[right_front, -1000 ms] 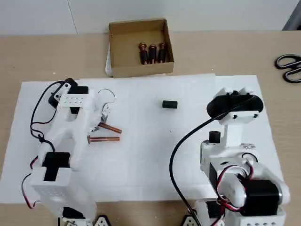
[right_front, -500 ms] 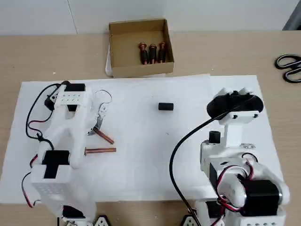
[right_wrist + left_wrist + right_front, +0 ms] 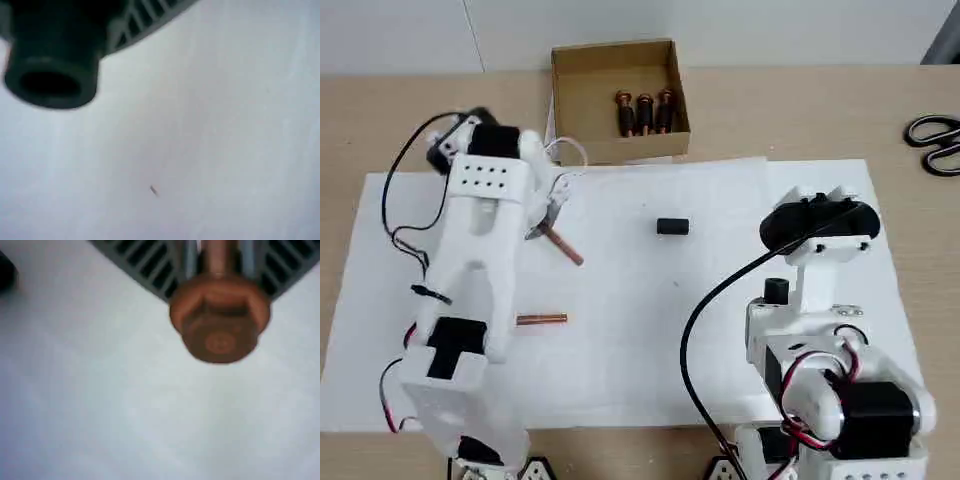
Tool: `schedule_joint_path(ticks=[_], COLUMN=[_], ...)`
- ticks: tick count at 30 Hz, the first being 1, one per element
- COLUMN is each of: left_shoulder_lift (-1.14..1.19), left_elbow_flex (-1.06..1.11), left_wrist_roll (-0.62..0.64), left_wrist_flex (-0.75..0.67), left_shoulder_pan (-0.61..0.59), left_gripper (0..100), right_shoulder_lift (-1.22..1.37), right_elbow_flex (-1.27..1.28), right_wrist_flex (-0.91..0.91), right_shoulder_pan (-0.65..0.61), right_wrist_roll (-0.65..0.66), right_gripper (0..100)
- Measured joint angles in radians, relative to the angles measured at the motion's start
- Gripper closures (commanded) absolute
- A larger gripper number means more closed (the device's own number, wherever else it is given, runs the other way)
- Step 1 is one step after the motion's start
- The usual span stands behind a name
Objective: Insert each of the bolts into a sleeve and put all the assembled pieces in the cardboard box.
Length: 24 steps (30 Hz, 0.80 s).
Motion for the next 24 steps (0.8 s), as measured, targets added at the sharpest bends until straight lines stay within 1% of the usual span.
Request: schedule_joint_path(ticks=[2, 3, 10, 14, 19, 24], left_shoulder_lift=[0.000, 0.000, 0.002, -0.044, -0.189, -0.333], left_elbow_flex=[-0.071, -0.104, -0.374, -0.522, -0.575, -0.575], left_wrist_roll=[-0.011, -0.041, -0.311, -0.417, -0.512, -0.569], left_wrist_flex=[0.018, 0.021, 0.032, 0.037, 0.037, 0.037], left_shoulder_pan=[0.009, 0.009, 0.009, 0.017, 0.071, 0.115], left_gripper=[99, 99, 99, 99, 99, 99], right_shoulder_lift=[0.000, 0.000, 0.000, 0.000, 0.000, 0.000], right_elbow_flex=[0.000, 0.000, 0.000, 0.000, 0.000, 0.000], right_wrist_flex=[0.000, 0.000, 0.000, 0.000, -0.032, -0.089], right_shoulder_pan=[0.000, 0.000, -0.005, -0.083, -0.181, -0.219], right_wrist_roll=[0.000, 0.000, 0.000, 0.000, 0.000, 0.000], right_gripper=[99.5, 99.5, 99.5, 99.5, 99.4, 99.4])
